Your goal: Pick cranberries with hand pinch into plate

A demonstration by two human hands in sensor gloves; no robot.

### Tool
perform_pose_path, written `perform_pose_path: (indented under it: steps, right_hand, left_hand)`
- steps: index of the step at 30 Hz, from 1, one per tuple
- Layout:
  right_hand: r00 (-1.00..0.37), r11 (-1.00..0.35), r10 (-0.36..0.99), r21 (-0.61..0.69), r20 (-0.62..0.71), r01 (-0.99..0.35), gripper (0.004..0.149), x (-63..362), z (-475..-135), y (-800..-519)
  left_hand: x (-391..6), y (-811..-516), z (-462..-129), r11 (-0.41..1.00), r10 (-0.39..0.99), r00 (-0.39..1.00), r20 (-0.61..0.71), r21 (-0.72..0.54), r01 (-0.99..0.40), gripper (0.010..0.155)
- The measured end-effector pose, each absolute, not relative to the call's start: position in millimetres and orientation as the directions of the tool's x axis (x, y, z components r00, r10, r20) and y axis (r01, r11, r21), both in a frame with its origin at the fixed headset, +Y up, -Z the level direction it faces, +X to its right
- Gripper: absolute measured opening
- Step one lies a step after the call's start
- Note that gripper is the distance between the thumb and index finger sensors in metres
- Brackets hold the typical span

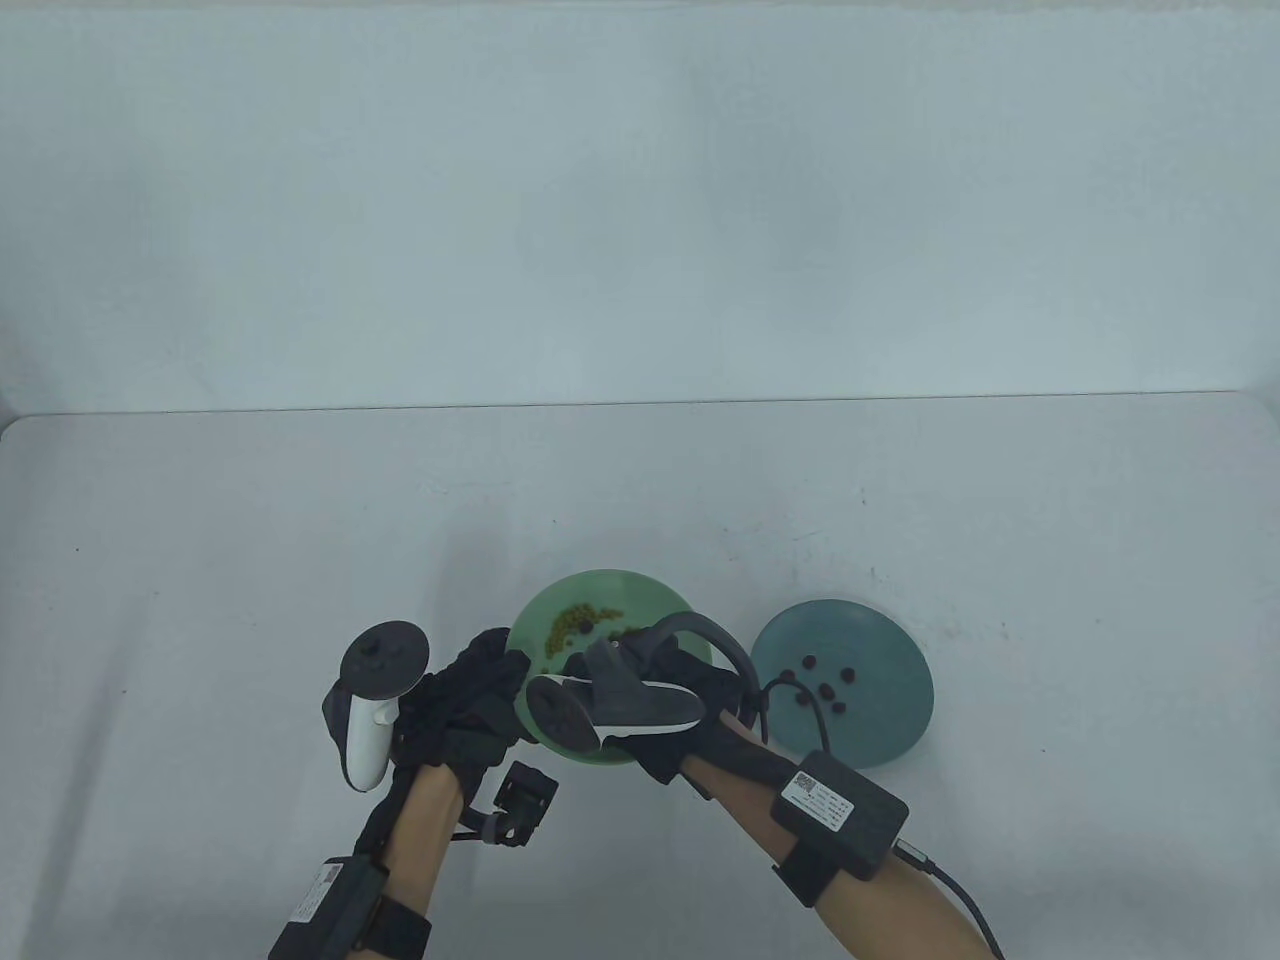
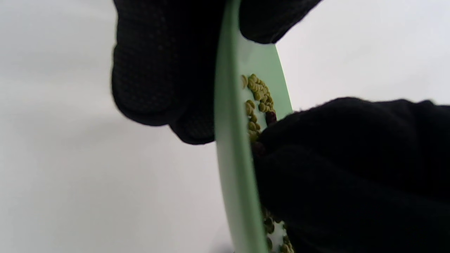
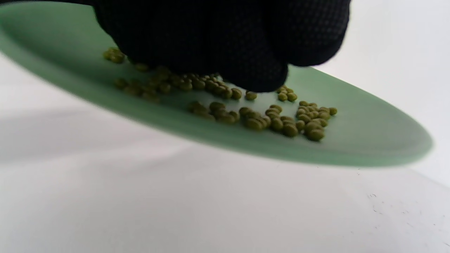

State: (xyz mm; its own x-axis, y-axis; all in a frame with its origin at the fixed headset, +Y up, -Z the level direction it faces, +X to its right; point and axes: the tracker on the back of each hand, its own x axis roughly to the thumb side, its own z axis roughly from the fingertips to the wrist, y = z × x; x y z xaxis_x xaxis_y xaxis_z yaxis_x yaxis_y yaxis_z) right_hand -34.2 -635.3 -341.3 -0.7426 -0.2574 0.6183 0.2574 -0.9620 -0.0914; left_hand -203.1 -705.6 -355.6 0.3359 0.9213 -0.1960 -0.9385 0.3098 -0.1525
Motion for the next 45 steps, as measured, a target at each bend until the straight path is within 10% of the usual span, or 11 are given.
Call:
perform_pose_path:
  steps: [45]
  right_hand:
    - [-0.76,-0.985,-0.123,0.016,0.638,0.173,0.051,-27,-352,-635]
  left_hand:
    - [-197,-705,-355,0.334,0.91,0.366,-0.194,-0.18,-0.925,0.053]
